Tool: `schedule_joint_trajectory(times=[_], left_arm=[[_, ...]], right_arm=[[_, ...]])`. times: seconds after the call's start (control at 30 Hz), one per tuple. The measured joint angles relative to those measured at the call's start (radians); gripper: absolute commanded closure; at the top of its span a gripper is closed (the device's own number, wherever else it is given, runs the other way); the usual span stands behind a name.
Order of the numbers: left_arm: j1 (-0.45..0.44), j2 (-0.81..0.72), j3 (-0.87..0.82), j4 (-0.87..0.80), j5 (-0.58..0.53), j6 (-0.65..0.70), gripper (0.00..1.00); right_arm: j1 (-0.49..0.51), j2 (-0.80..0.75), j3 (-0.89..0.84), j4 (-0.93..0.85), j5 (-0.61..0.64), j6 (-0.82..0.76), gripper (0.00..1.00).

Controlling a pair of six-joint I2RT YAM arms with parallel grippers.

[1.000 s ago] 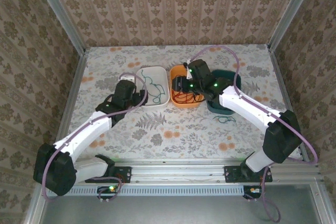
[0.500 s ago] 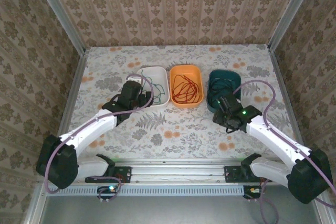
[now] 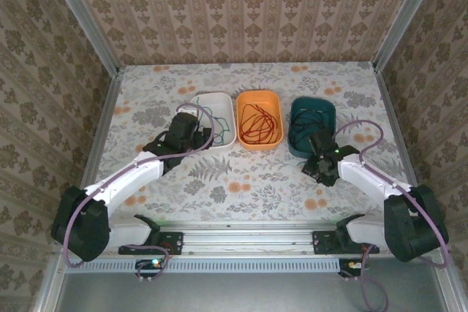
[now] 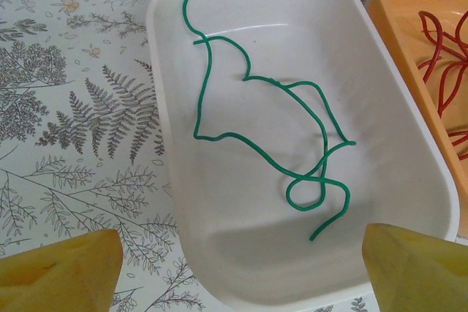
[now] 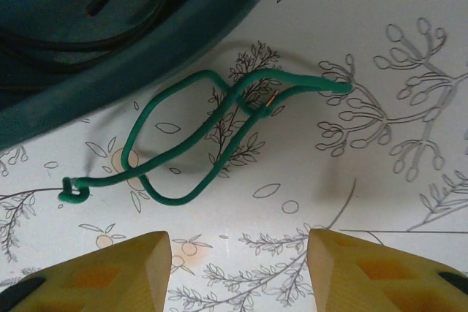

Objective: Untangle the cables

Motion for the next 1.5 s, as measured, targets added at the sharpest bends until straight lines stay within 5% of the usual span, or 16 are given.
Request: schedule_joint_trajectory(times=[0.77, 1.13, 1.5], left_arm=[[0.000, -0.021, 0.000, -0.014, -0.003, -0.007, 0.13], [0.000, -0.021, 0.000, -0.013, -0.003, -0.014, 0.13], [0.000, -0.021, 0.000, -0.013, -0.003, -0.014, 0.13]], right_arm=[[-0.035, 0.116, 0.017, 0.086, 0.056, -0.002, 0.47], [-0.035, 0.152, 0.057, -0.020, 0.092, -0.005, 0.48], [-0.087, -0.018, 0.057, -0.170, 0.092, -0.034, 0.47]])
